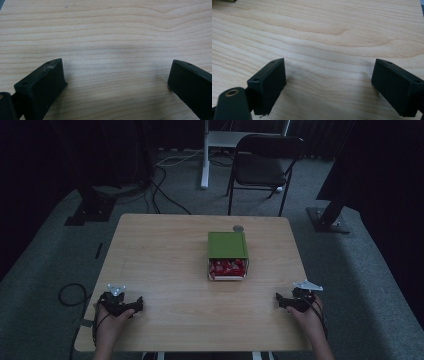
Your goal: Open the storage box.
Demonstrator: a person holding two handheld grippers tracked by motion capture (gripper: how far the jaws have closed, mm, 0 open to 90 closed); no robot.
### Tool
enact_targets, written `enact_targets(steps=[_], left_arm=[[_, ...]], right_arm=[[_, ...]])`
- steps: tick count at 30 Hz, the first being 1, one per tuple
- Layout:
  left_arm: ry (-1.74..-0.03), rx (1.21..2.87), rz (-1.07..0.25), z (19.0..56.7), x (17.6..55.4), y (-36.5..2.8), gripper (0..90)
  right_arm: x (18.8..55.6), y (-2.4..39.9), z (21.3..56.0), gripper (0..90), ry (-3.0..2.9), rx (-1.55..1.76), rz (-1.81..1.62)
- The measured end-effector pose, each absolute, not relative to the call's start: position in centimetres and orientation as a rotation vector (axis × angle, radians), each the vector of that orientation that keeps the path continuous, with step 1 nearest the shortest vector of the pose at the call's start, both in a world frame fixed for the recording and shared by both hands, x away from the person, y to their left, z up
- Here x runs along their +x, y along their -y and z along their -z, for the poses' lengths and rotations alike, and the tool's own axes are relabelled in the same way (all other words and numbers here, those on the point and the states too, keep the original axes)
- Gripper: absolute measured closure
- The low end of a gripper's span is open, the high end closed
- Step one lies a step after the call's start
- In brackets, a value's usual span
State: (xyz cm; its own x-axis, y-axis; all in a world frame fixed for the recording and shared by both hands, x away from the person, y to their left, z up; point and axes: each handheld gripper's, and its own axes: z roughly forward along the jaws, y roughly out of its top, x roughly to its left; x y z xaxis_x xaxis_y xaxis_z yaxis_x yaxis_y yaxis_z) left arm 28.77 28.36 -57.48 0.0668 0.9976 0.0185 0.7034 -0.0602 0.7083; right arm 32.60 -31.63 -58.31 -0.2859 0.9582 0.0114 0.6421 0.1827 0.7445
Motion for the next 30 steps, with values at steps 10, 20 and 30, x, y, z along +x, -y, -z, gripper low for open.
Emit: enact_targets(steps=[10,20,30], left_arm=[[-1.644,1.858,-0.708,57.5,28.6,-28.1,1.9],[-1.455,1.988,-0.708,57.1,28.9,-24.8,1.9],[-1.308,2.063,-0.739,56.3,29.6,-21.6,1.9]], right_arm=[[32.6,31.6,58.3,11.8,-2.001,1.498,-0.903],[32.6,31.6,58.3,11.8,-2.000,1.499,-0.904],[32.6,31.6,58.3,11.8,-2.000,1.499,-0.904]])
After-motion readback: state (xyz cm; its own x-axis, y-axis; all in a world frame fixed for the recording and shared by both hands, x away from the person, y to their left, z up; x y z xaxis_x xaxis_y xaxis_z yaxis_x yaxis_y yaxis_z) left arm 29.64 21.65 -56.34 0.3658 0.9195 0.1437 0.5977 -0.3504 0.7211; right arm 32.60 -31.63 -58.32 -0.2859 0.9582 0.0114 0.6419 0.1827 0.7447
